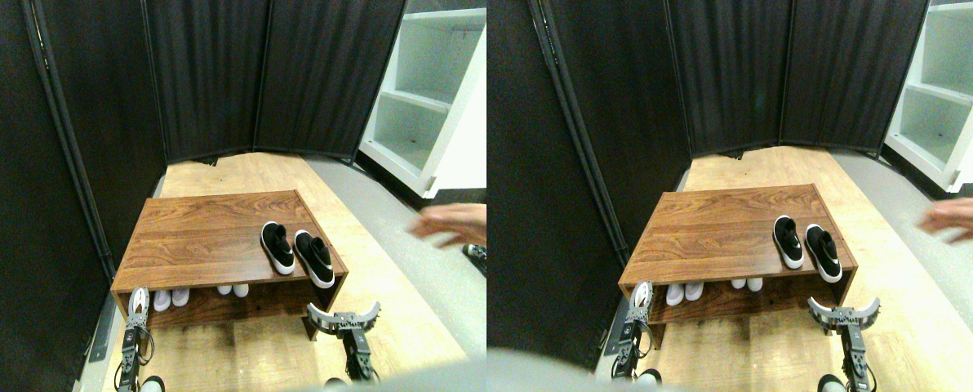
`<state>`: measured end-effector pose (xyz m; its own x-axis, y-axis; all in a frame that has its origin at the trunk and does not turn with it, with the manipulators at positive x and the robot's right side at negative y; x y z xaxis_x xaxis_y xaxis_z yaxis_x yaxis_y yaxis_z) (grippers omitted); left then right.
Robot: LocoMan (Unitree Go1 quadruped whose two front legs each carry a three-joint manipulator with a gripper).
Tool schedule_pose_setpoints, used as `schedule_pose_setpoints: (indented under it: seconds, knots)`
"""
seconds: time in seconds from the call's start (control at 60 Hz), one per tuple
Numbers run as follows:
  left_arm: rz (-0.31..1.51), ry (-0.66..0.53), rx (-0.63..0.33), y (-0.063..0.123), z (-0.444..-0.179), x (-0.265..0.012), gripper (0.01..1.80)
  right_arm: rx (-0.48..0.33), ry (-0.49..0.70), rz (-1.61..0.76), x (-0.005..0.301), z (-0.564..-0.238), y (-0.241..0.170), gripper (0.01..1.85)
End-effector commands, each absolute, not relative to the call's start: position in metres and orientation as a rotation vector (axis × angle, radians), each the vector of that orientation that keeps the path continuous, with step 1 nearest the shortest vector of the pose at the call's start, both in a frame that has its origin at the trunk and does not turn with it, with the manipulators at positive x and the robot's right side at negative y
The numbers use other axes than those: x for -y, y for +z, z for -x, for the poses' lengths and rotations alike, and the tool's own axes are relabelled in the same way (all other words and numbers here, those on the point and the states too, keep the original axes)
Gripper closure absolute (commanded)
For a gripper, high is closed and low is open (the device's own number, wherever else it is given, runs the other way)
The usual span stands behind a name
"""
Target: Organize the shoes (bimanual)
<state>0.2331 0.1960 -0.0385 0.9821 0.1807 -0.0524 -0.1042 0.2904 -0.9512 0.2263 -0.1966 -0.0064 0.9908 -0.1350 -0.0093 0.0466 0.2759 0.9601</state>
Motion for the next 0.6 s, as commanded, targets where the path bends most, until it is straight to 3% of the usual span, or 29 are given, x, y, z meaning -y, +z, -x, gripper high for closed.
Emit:
schedule_pose_setpoints:
  seconds: [0.017, 0.25, 0.317, 0.6]
  knots:
    - [1.247, 0.155, 0.100, -0.029, -0.236, -0.194, 1.80, 0.093, -0.103, -1.398, 0.202, -0.231, -0.008, 0.53]
    - [1.250, 0.152, 0.092, -0.029, -0.237, -0.194, 1.80, -0.014, -0.040, -1.501, 0.215, -0.254, -0.019, 0.51]
    - [1.251, 0.156, 0.096, -0.029, -0.236, -0.194, 1.80, -0.050, -0.034, -1.489, 0.219, -0.263, -0.023, 0.41]
    - [1.235, 0.141, 0.103, -0.028, -0.233, -0.195, 1.80, -0.180, -0.018, -1.477, 0.221, -0.295, -0.038, 0.31]
